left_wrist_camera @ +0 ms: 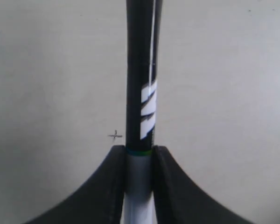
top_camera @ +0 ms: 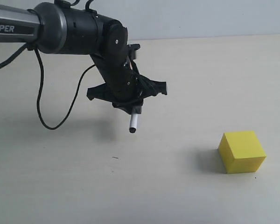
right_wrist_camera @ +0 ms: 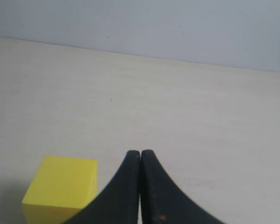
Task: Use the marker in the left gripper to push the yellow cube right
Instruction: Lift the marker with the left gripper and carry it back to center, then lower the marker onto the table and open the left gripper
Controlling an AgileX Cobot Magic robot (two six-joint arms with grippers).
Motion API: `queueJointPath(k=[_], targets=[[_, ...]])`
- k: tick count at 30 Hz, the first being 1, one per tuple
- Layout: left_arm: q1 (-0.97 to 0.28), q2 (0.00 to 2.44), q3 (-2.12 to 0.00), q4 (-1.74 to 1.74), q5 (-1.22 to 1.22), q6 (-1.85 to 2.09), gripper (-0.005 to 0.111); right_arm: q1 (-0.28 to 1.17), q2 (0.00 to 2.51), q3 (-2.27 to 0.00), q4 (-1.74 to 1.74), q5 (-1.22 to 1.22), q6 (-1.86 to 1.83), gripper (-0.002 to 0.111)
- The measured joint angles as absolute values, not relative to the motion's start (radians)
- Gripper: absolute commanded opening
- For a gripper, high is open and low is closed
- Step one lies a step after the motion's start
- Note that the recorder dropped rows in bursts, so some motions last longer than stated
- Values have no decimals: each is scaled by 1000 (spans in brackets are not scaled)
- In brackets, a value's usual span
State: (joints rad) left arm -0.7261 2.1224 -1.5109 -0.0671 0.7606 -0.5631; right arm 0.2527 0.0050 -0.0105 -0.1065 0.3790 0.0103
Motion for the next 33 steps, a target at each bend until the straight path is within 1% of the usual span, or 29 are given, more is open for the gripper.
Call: queueJointPath(k=[6,16,17,18,19,20,21,22,23,24,25,27,28,33], targets=[[-716,2180,-1511,-67,731,-603,0,253,5,-10,-107,379,10,0],[-714,2209,-1511,-65,721,-605,1,253,5,-10,-107,379,8,0],[-714,2209,-1511,-65,719,-605,3,253,5,-10,-107,379,8,0],[-714,2209,-1511,-65,719,-605,10,253,5,-10,-107,379,8,0],[-714,2209,-1511,-65,719,-605,19,253,5,-10,-107,379,8,0],[-714,2209,-1511,-65,719,-605,25,253,5,-10,-107,379,8,0],[-714,2209,-1511,-65,719,-605,36,253,5,-10,-107,379,8,0],[-714,2210,-1511,-65,719,-605,41,253,5,-10,-107,379,8,0],[-714,2212,-1511,-65,717,-605,51,253,5,-10,-107,379,8,0],[-714,2212,-1513,-65,717,-605,54,253,5,-10,-107,379,8,0],[-714,2212,-1515,-65,717,-605,61,253,5,-10,-107,379,8,0],[-714,2212,-1515,-65,711,-594,67,253,5,-10,-107,379,8,0],[-714,2210,-1515,-65,709,-578,68,253,5,-10,-107,379,8,0],[-714,2136,-1515,-65,709,-468,66,253,5,-10,-107,379,8,0]])
